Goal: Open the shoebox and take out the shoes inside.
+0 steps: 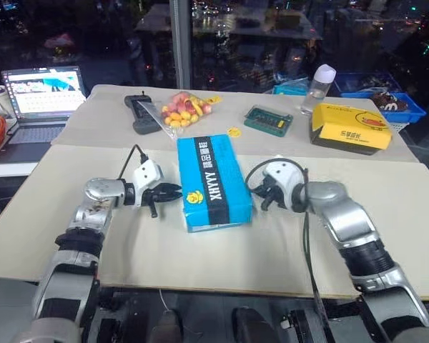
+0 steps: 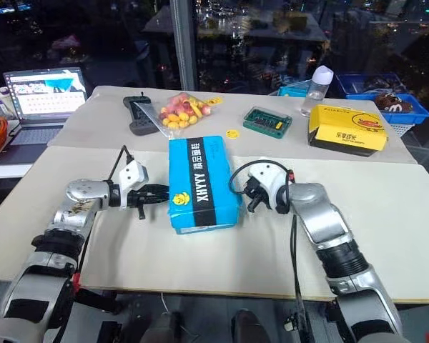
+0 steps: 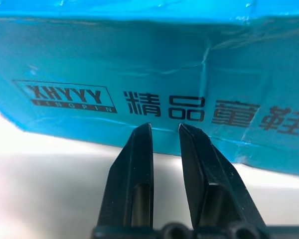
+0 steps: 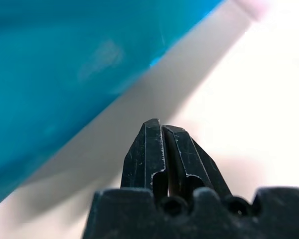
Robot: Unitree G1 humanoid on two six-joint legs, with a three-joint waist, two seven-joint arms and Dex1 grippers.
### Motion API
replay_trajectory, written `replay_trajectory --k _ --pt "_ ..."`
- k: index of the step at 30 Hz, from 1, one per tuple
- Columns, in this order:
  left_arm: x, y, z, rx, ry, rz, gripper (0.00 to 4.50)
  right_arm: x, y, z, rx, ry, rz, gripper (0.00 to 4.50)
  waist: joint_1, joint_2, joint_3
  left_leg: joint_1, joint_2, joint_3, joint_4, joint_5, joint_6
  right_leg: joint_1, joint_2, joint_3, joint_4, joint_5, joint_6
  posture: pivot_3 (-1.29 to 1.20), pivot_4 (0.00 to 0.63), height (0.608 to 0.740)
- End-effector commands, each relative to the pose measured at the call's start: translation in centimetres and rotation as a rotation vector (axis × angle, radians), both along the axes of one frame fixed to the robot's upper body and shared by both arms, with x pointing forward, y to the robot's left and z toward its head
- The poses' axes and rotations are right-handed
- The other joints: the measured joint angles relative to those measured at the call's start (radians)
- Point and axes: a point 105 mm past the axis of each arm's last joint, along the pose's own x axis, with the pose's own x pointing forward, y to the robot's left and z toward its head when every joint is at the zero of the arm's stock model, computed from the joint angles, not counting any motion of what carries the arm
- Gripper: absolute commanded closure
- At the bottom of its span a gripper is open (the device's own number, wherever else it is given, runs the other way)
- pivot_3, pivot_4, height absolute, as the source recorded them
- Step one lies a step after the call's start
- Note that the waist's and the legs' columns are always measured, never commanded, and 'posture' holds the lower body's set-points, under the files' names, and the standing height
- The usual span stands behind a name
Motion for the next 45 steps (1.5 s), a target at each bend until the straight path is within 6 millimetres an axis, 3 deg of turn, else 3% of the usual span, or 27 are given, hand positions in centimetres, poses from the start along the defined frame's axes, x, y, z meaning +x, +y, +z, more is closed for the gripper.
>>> replay_trajectory --k 1,4,5,8,11,14,19,22,33,38,45 --pt "0.9 -0.4 2.0 -0.024 -0.103 0.003 3.59 -1.2 0.1 1.8 0.057 -0.029 -0.001 4.18 -0.002 0.0 0.0 0.001 0.0 0.0 0.0 0.0 0.0 0.0 0.0 0.0 0.0 0.0 0.0 0.0 0.15 0.74" --pt "1.2 -0.2 2.5 -0.052 -0.136 0.03 3.59 -1.7 0.4 2.0 0.077 -0.02 0.001 4.18 -0.001 0.0 0.0 0.0 0.0 0.0 0.004 0.0 0.0 0.001 0.0 0.0 0.001 0.001 0.001 0.0 0.15 0.74" --pt "0.8 0.9 2.4 -0.067 -0.116 0.058 3.59 -1.9 0.4 1.8 0.083 -0.009 0.003 4.18 -0.002 0.0 0.0 0.0 0.0 0.0 0.005 0.0 0.0 0.001 0.0 0.001 0.001 0.001 0.001 0.0 0.15 0.74" --pt "-1.2 4.2 2.2 -0.1 -0.066 0.14 3.59 -1.9 0.2 1.0 0.088 0.014 -0.003 4.18 -0.021 0.0 0.0 -0.001 0.0 0.001 0.006 0.0 0.0 0.002 0.0 0.001 0.0 0.002 0.002 0.0 0.15 0.74" --pt "-3.7 5.2 3.4 -0.148 -0.059 0.158 3.59 -1.6 0.0 0.9 0.094 0.016 -0.01 4.18 -0.028 0.001 0.0 -0.001 0.001 0.001 0.005 0.0 0.0 0.001 0.0 0.001 0.0 0.002 0.002 0.0 0.15 0.74" --pt "-7.3 5.1 4.8 -0.259 0.024 0.167 3.59 -1.1 -0.3 0.8 0.104 0.019 -0.02 4.18 -0.025 0.001 0.001 -0.001 0.001 0.0 0.005 0.0 0.0 0.001 0.0 0.001 0.001 0.002 0.002 0.0 0.15 0.74" --pt "-15.1 4.2 5.5 -0.352 0.211 0.143 3.59 -0.3 -0.7 0.7 0.127 0.026 -0.017 4.18 -0.028 0.001 0.001 0.0 0.001 0.002 0.006 0.0 0.0 0.001 -0.002 0.001 -0.001 0.0 -0.001 0.0 0.15 0.74" --pt "-17.0 4.3 5.2 -0.378 0.264 0.187 3.59 -0.3 -0.7 0.4 0.126 0.042 0.006 4.18 -0.025 0.001 0.001 0.001 0.001 0.002 0.006 0.0 0.0 0.001 -0.002 0.001 -0.001 -0.003 -0.006 0.0 0.15 0.74" --pt "-19.2 2.7 4.7 -0.416 0.275 0.238 3.59 -0.6 1.1 0.1 0.244 0.173 0.136 4.18 -0.03 0.001 0.001 0.006 0.001 0.003 0.005 0.0 0.0 0.004 -0.002 0.001 -0.002 -0.004 -0.009 0.0 0.15 0.74" --pt "-19.5 3.1 4.1 -0.381 0.276 0.263 3.59 -1.0 0.6 -2.5 0.09 0.266 0.162 4.18 -0.033 0.001 0.001 0.006 0.001 0.003 0.004 -0.001 0.0 0.004 -0.002 0.001 -0.002 -0.004 -0.01 0.0 0.15 0.74" --pt "-19.7 3.4 3.2 -0.331 0.272 0.25 3.59 -1.2 1.7 -2.3 0.108 0.284 0.226 4.18 -0.044 0.001 0.001 0.006 0.001 0.003 0.004 -0.001 -0.001 0.004 -0.002 0.002 -0.002 -0.005 -0.01 0.0 0.15 0.74"
